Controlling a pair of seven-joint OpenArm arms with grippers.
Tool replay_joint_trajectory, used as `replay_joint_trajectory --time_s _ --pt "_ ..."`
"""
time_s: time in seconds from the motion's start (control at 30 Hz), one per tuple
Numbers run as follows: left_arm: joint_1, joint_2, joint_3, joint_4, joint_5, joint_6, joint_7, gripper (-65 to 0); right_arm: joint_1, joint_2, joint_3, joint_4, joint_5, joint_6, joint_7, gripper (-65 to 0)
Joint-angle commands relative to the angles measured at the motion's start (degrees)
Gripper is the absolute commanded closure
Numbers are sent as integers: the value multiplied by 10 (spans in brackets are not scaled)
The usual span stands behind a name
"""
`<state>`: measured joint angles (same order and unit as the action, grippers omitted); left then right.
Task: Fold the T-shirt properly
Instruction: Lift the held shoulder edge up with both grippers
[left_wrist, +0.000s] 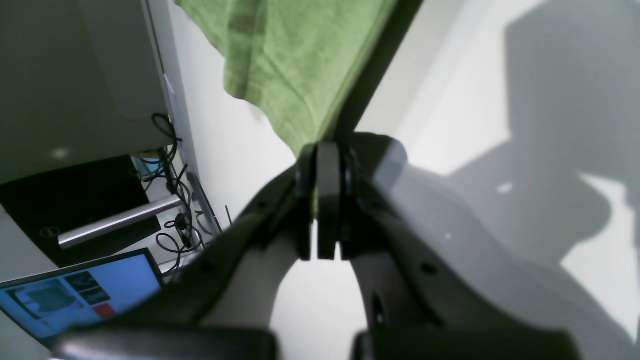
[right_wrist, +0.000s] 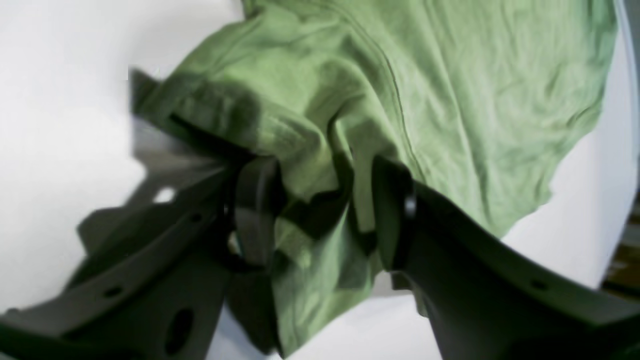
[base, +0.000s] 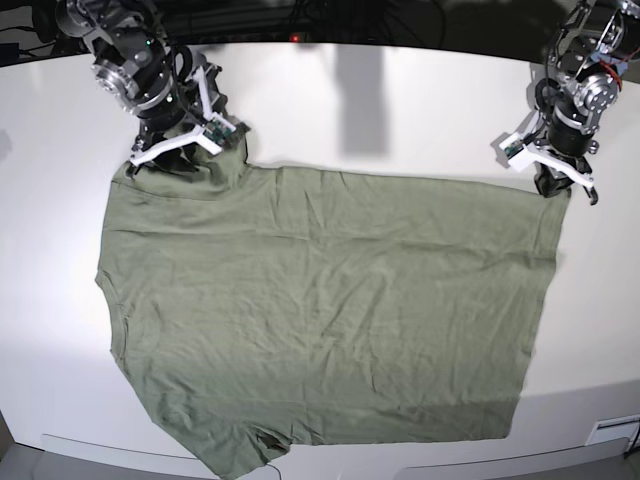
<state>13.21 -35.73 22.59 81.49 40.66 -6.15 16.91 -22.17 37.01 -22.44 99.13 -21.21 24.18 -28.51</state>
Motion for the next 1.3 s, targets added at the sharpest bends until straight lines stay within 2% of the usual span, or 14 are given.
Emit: replay_joint_trajectory --time_s 0.0,0.13,0.23,0.37,0.63,0.73,0.83,0.93,1.07,1.27 --pt "11 -5 4 -7 -2 -22 11 0 -15 16 -16 -12 -6 37 -85 -310" --pt "10 -5 4 -7 -2 -22 11 0 -15 44 -56 -12 -43 3 -141 -310" --pt "10 -5 4 -7 -2 -22 11 0 -15 64 -70 -12 -48 -14 -172 -310" --pt "10 -5 4 -7 -2 -22 11 0 -15 74 -72 -12 -48 -15 -166 -310" --pt "10 -5 4 -7 -2 -22 11 0 -15 74 -72 -12 -48 -15 -137 -307" --pt "10 -5 4 -7 -2 -22 11 0 -15 74 -72 -12 -48 -15 -138 -211" --pt "10 -5 4 -7 -1 -22 11 0 -15 74 -72 -12 -48 -15 -138 -6" --pt "10 -5 4 -7 -1 -22 11 0 -15 74 -72 -12 -48 -17 -140 0" --pt "12 -5 4 -7 -1 -21 11 0 -19 80 -72 -10 -48 -47 -180 0" --pt "12 -5 4 -7 -2 11 11 0 -66 130 -72 40 -47 -115 -182 0"
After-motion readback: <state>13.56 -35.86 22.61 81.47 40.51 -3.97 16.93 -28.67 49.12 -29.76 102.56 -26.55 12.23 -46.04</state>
